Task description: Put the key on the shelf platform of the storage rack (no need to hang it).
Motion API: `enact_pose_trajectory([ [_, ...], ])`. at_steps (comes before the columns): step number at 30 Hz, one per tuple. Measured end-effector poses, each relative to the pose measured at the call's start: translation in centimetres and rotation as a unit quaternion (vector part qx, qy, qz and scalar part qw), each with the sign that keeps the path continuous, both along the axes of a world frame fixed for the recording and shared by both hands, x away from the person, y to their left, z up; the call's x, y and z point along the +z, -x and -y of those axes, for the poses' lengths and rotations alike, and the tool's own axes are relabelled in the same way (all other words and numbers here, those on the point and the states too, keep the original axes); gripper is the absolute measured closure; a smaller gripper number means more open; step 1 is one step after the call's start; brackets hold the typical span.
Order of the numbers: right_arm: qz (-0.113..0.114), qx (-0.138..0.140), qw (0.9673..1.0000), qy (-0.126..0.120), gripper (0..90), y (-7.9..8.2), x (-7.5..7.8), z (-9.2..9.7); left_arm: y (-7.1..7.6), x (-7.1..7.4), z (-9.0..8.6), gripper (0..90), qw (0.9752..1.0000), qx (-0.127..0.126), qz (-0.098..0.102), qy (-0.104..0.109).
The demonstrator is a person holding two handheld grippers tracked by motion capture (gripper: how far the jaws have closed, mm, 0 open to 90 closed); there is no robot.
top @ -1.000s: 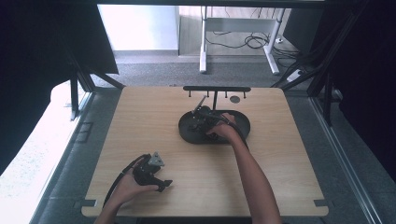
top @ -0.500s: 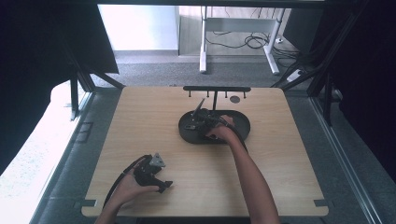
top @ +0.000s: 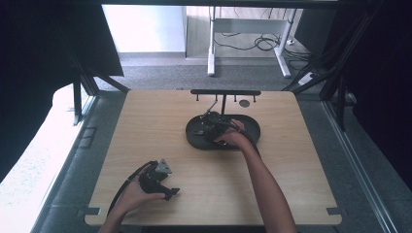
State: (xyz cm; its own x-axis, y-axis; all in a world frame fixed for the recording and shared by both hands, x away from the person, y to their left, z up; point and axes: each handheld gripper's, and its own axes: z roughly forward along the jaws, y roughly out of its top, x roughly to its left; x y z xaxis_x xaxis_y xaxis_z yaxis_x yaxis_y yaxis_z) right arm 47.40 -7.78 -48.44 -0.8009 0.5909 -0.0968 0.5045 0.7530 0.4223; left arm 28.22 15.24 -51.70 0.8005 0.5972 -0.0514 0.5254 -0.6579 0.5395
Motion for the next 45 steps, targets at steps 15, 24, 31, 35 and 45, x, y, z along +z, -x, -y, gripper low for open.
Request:
enact_pose_trajectory([
  [15,0.018,-0.014,0.999,-0.039,32.1,3.4,1.4,3.1,0.2,-0.6,0.9,18.5,0.9995,-0.021,-0.012,-0.018],
  [24,0.033,-0.008,0.9978,-0.057,34.2,5.7,2.3,4.4,0.1,-0.6,0.7,18.9,0.9996,-0.018,-0.011,-0.017],
  [31,0.045,0.007,0.9969,-0.064,35.8,7.5,2.9,4.9,0.1,-0.5,0.6,19.2,0.9998,-0.014,-0.007,-0.013],
  [35,0.048,0.016,0.9966,-0.066,35.9,8.1,3.1,4.8,0.1,-0.5,0.6,19.3,0.9998,-0.015,-0.006,-0.013],
  [45,0.059,0.028,0.9952,-0.073,35.8,9.9,2.9,5.2,0.1,-0.4,0.5,19.3,0.9998,-0.013,-0.005,-0.011],
])
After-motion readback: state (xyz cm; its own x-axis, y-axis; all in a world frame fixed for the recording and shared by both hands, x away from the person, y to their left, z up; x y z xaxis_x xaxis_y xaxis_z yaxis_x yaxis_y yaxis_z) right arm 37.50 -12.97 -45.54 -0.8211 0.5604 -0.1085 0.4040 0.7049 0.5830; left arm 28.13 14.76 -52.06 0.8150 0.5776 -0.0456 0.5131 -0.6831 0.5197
